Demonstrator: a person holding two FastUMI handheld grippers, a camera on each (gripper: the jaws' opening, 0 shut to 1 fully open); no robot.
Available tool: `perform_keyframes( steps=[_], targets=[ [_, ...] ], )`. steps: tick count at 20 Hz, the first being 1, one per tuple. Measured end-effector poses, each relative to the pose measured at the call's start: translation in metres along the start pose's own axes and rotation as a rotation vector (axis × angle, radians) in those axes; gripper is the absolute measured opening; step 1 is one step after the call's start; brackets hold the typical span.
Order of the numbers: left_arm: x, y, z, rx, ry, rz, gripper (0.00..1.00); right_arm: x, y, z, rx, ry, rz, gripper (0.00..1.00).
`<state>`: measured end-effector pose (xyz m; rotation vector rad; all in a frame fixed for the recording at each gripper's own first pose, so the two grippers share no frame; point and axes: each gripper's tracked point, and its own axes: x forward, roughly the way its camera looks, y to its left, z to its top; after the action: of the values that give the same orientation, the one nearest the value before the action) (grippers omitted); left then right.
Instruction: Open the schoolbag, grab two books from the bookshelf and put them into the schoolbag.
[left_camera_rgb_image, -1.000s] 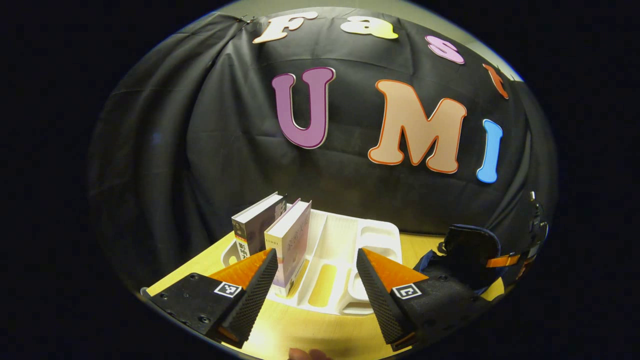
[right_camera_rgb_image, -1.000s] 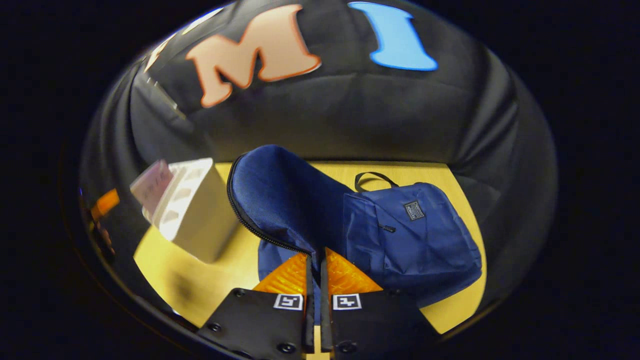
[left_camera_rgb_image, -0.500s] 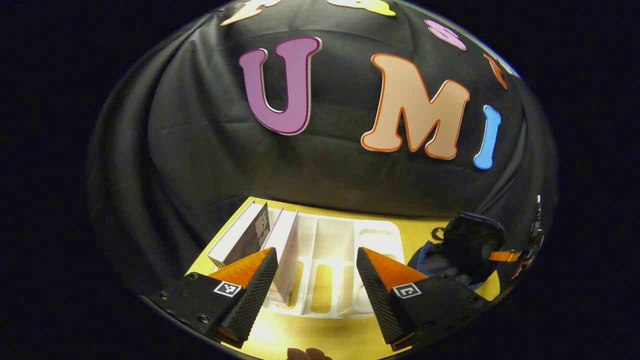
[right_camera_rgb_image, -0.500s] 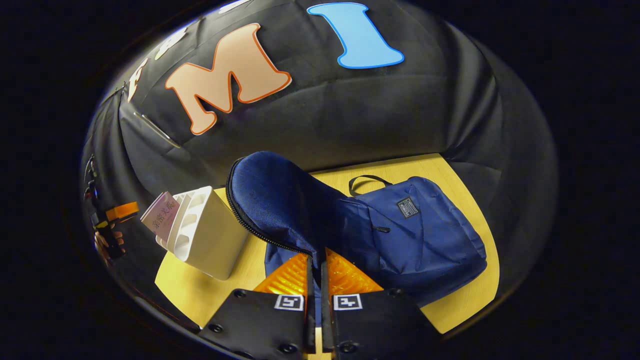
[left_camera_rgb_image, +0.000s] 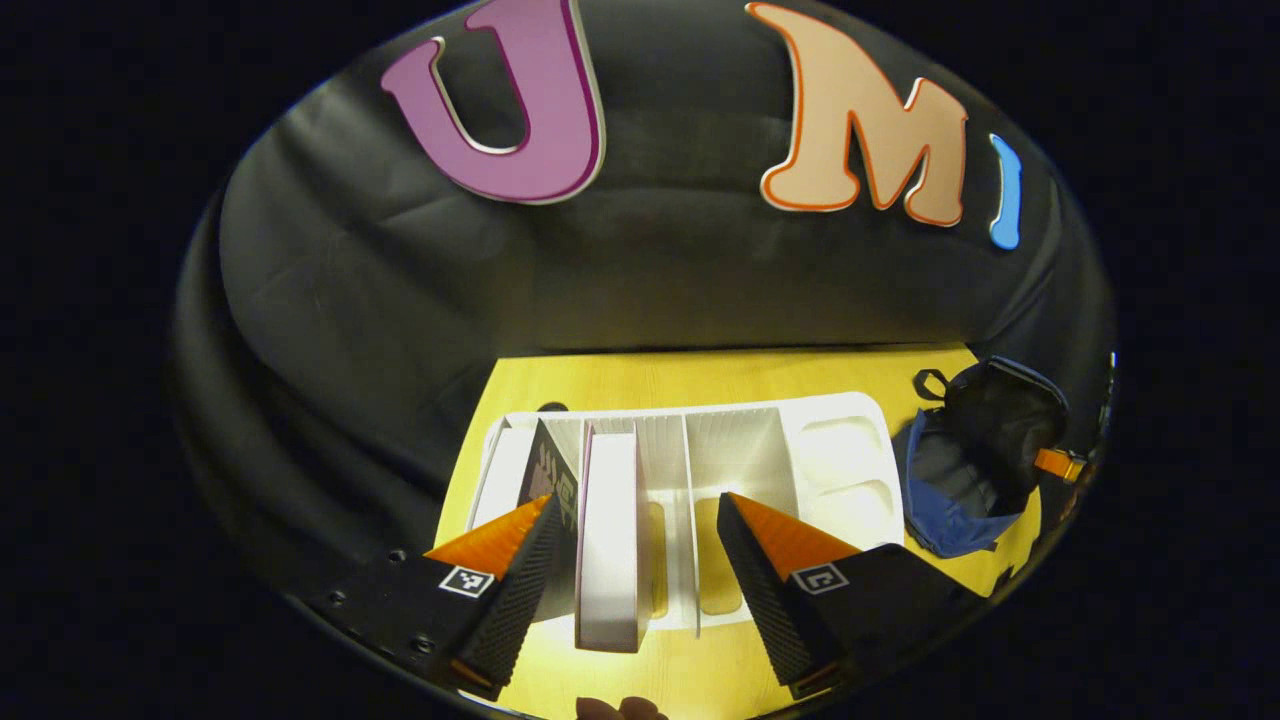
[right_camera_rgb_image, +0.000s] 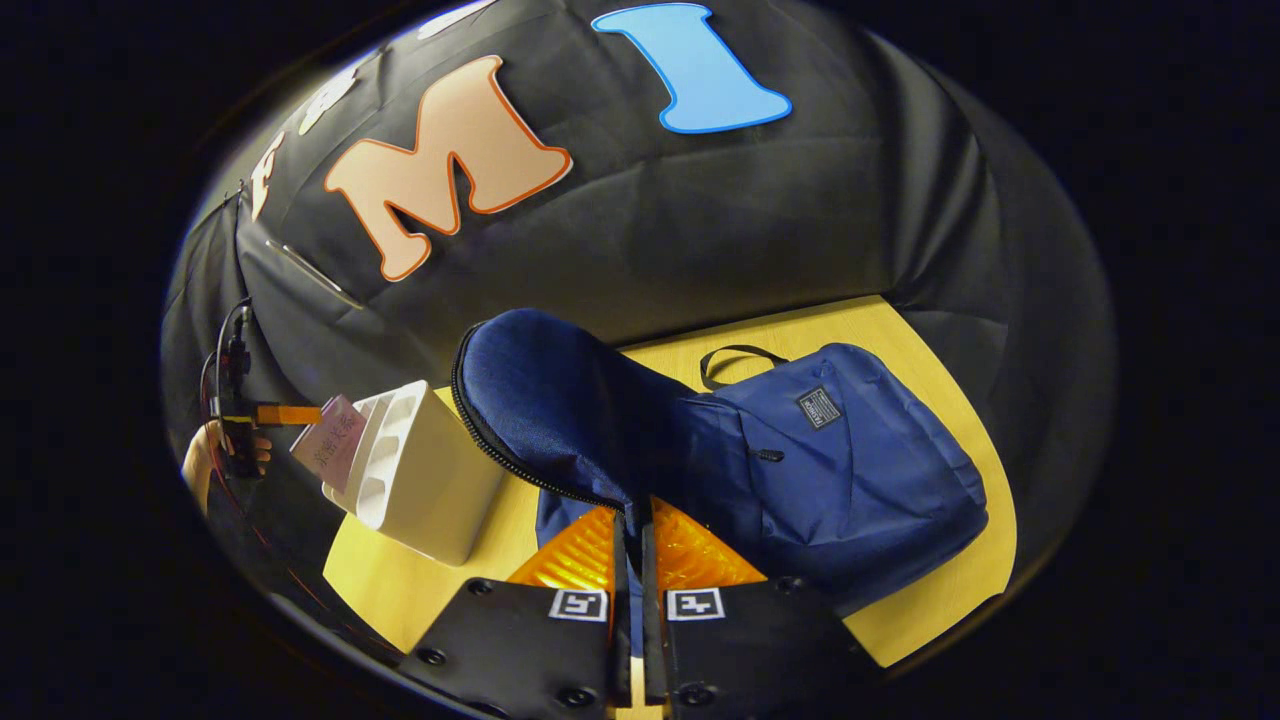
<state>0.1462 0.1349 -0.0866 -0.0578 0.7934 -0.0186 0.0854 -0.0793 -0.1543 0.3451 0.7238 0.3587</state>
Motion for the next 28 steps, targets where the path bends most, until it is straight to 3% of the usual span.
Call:
perform_keyframes(
  steps=[4,13,15,18,24,28],
  targets=[
    [0.015,0.015,-0.007,0.016,0.118,0.022,0.92,0.002,0.0,-0.001,0.003,0.002,0.009,0.1],
    [0.035,0.002,-0.045,0.015,0.351,-0.033,0.86,0.003,-0.002,0.0,0.013,0.007,0.015,0.08],
    [0.037,0.009,-0.049,0.012,0.388,-0.016,0.75,0.003,-0.002,0.0,0.015,0.009,0.015,0.08],
    [0.042,0.012,-0.063,-0.006,0.446,-0.005,0.4,0.004,-0.002,0.0,0.014,0.012,0.015,0.08],
    [0.035,0.012,-0.055,-0.025,0.442,0.024,0.36,0.004,-0.002,0.001,0.016,0.015,0.009,0.08],
    [0.02,0.008,-0.04,0.024,0.412,-0.006,0.36,0.005,-0.002,0.001,0.01,0.02,0.008,0.08]
  ],
)
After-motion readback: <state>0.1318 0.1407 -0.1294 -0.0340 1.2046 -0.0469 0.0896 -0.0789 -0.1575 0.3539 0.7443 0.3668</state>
